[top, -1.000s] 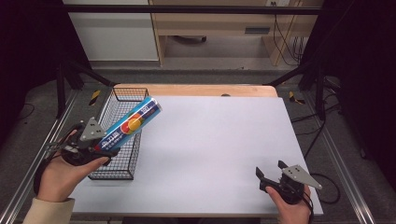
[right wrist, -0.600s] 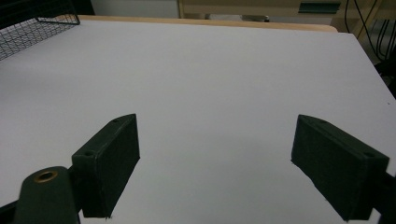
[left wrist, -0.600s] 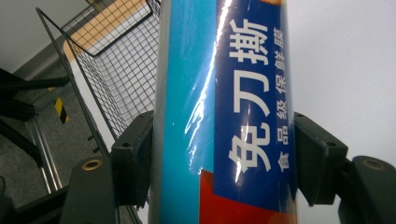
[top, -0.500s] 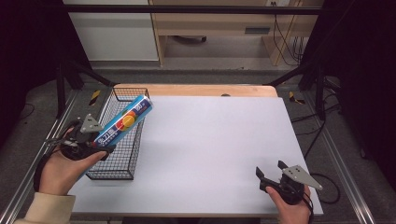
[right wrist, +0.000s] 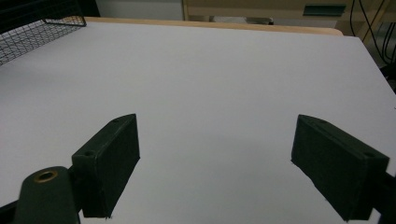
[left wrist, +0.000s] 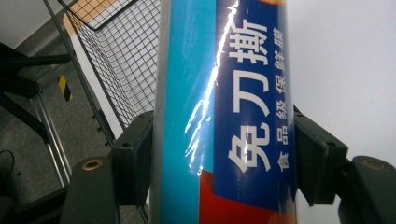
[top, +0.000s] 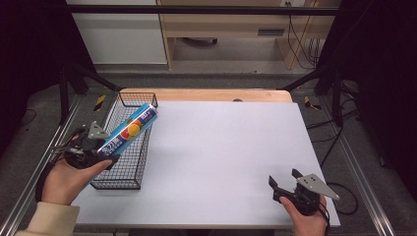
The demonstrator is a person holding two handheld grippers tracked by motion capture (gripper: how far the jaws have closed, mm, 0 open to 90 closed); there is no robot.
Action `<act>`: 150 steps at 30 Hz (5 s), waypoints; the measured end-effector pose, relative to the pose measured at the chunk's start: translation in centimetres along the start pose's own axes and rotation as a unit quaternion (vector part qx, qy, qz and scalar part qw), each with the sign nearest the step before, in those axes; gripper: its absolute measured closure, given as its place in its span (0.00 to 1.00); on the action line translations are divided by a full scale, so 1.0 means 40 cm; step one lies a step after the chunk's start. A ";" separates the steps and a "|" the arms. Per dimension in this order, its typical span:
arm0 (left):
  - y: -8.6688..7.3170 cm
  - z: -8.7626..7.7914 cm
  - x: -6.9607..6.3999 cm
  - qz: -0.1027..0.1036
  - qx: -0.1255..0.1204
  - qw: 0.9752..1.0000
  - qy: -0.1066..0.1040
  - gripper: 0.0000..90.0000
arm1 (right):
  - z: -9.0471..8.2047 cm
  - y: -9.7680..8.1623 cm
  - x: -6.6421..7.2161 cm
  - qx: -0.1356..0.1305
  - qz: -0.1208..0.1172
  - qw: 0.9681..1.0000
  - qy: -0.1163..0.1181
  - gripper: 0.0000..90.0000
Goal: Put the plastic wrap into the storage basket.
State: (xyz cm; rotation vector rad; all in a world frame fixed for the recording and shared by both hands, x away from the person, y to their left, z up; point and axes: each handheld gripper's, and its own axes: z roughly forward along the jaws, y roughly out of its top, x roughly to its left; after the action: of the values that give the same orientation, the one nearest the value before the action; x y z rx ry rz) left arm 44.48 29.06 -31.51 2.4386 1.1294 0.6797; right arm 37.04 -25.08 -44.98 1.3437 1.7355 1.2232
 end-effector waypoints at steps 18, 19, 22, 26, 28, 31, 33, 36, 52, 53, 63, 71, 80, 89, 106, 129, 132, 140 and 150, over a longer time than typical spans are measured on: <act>-0.005 0.028 -0.003 -0.006 0.023 1.000 -0.005 0.36 | 0.003 -0.001 0.000 0.001 0.000 1.000 -0.002 0.17; -0.005 0.029 -0.003 -0.006 0.023 1.000 -0.004 0.36 | 0.004 -0.001 0.001 0.002 0.000 1.000 -0.002 0.17; -0.003 0.033 -0.003 -0.007 0.026 1.000 -0.004 0.36 | 0.003 -0.001 0.001 0.001 -0.001 1.000 -0.002 0.17; -0.001 0.038 -0.007 -0.008 0.035 0.999 0.002 0.36 | 0.002 -0.001 0.000 0.002 0.001 1.000 -0.002 0.17; -0.001 0.039 -0.006 -0.016 0.038 0.999 0.001 0.36 | 0.001 0.000 0.000 0.001 0.001 1.000 -0.001 0.17; 0.002 0.041 -0.007 -0.028 0.046 0.999 0.005 0.36 | 0.003 -0.001 0.001 0.001 0.001 1.000 -0.001 0.17; 0.009 0.045 -0.009 -0.027 0.061 0.998 0.014 0.36 | 0.003 0.000 0.001 0.001 0.003 1.000 -0.001 0.17; 0.021 0.047 -0.013 -0.027 0.077 0.996 0.033 0.36 | 0.002 0.000 0.001 0.001 0.005 1.000 -0.001 0.17; 0.049 0.081 -0.022 -0.012 0.131 0.987 0.090 0.36 | 0.006 0.001 0.004 -0.002 0.008 1.000 0.011 0.17; 0.049 0.081 -0.021 -0.013 0.132 0.987 0.091 0.36 | 0.006 0.001 0.004 -0.001 0.006 1.000 0.011 0.17; 0.047 0.100 -0.006 -0.019 0.160 0.981 0.112 0.36 | 0.007 0.000 0.005 0.000 0.008 1.000 0.013 0.17; 0.055 0.125 -0.004 -0.014 0.182 0.975 0.124 0.36 | 0.007 0.000 0.005 0.001 0.010 1.000 0.014 0.17; 0.063 0.155 -0.013 -0.007 0.200 0.971 0.128 0.36 | 0.008 0.000 0.005 0.001 0.008 1.000 0.017 0.17; 0.073 0.176 -0.024 0.015 0.228 0.964 0.134 0.36 | 0.009 0.000 0.005 0.002 0.007 1.000 0.017 0.17; 0.069 0.208 -0.045 0.029 0.255 0.957 0.138 0.36 | 0.011 0.000 0.007 0.005 0.004 1.000 0.020 0.17; 0.057 0.230 -0.035 0.004 0.258 0.960 0.111 0.36 | 0.013 0.000 0.007 0.008 0.004 1.000 0.021 0.17; 0.056 0.231 -0.034 0.003 0.259 0.960 0.110 0.36 | 0.013 0.000 0.007 0.008 0.005 1.000 0.021 0.17; 0.054 0.233 -0.033 0.000 0.260 0.960 0.106 0.35 | 0.013 0.001 0.007 0.006 0.004 1.000 0.021 0.17; 0.050 0.231 -0.030 -0.006 0.249 0.963 0.102 0.35 | 0.014 0.001 0.008 0.007 0.003 1.000 0.022 0.17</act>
State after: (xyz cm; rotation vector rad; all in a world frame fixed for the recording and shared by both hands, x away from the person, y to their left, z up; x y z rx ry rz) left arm 50.22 25.75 -38.36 2.8169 1.5534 0.7243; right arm 37.44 -24.61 -45.15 1.3398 1.7739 1.2551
